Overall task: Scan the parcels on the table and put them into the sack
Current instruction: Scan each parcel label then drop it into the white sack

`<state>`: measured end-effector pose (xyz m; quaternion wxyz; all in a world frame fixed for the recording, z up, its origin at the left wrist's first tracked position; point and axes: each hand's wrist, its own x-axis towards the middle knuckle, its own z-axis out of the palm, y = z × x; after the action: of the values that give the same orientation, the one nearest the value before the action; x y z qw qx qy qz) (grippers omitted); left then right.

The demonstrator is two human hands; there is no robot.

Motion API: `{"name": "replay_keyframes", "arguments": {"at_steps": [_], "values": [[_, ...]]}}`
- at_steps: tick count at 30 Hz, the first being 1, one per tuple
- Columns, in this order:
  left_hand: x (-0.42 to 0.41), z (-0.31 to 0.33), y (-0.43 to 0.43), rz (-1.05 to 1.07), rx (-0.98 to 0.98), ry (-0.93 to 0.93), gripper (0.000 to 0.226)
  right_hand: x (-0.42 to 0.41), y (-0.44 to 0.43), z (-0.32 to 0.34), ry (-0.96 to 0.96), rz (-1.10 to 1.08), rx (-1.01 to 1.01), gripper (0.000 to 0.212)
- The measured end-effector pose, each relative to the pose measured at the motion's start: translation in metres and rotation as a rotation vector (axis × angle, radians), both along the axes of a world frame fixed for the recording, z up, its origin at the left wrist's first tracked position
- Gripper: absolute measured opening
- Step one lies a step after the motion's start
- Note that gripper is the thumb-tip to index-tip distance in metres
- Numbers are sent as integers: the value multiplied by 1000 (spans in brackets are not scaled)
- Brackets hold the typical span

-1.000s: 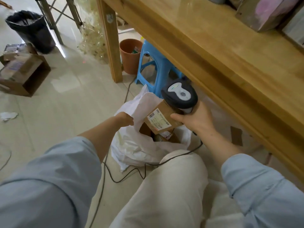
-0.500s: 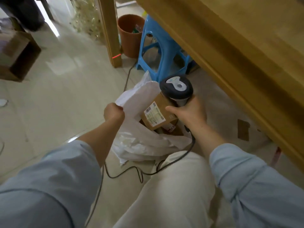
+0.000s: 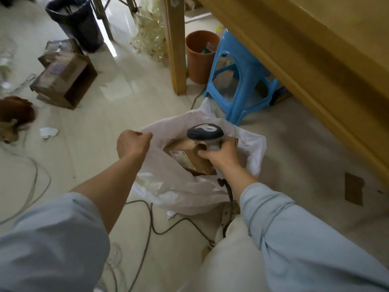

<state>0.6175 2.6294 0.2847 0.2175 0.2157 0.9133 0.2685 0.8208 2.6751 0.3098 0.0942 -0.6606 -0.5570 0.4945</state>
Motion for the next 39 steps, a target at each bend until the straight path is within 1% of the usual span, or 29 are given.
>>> {"name": "replay_keyframes", "arguments": {"at_steps": [1,2,3,6,7,9,10,11,12,13,14,15,16,17,19,21,22,23,24,26,27,28,32,34,39], "values": [[1,-6,-1,-25,-14,-14,11,9,1,-7,31,-88,-61,39],[1,-14,0,-31,-31,-21,19,19,2,-12,63,-192,-121,31],[1,-20,1,-29,-58,-13,28,31,5,-18,86,-306,-178,29],[5,-32,14,-24,-118,60,32,68,14,-35,124,-583,-258,28],[7,-34,20,-16,-125,89,33,81,19,-45,128,-647,-269,35],[13,-36,31,-39,-162,192,33,103,27,-62,102,-742,-304,60],[16,-39,35,-107,-180,283,33,113,31,-69,82,-764,-323,63],[20,-42,39,-231,-190,391,31,121,35,-75,66,-775,-337,63],[25,-45,43,-408,-216,514,27,127,38,-80,53,-785,-348,63],[31,-46,46,-614,-301,640,25,133,41,-84,48,-792,-353,64],[40,-47,52,-813,-440,746,25,139,45,-92,62,-808,-353,66],[49,-48,58,-971,-575,821,28,143,48,-100,101,-820,-352,67],[58,-50,65,-1078,-667,875,32,147,52,-108,140,-819,-365,69],[66,-51,73,-1137,-698,915,37,154,56,-124,157,-819,-390,74],[81,-54,85,-1144,-709,945,42,176,67,-176,174,-808,-451,85],[88,-56,95,-1123,-717,944,30,196,77,-230,182,-838,-486,97],[86,-56,101,-1098,-718,939,25,199,79,-237,184,-827,-519,100],[81,-54,106,-1058,-735,930,22,194,77,-225,189,-816,-540,99],[74,-52,110,-1022,-770,924,22,193,75,-219,207,-815,-545,89],[58,-51,112,-968,-867,947,23,183,66,-192,254,-820,-576,49],[53,-52,112,-951,-917,964,24,182,63,-189,243,-830,-600,36],[52,-54,112,-961,-956,986,26,184,60,-187,246,-837,-609,30],[66,-66,110,-1052,-1023,1000,36,190,58,-204,270,-788,-614,14],[67,-69,109,-1078,-1038,1001,36,187,58,-208,272,-810,-640,14],[63,-70,104,-1035,-1071,1016,36,167,61,-205,318,-813,-663,13]]}}
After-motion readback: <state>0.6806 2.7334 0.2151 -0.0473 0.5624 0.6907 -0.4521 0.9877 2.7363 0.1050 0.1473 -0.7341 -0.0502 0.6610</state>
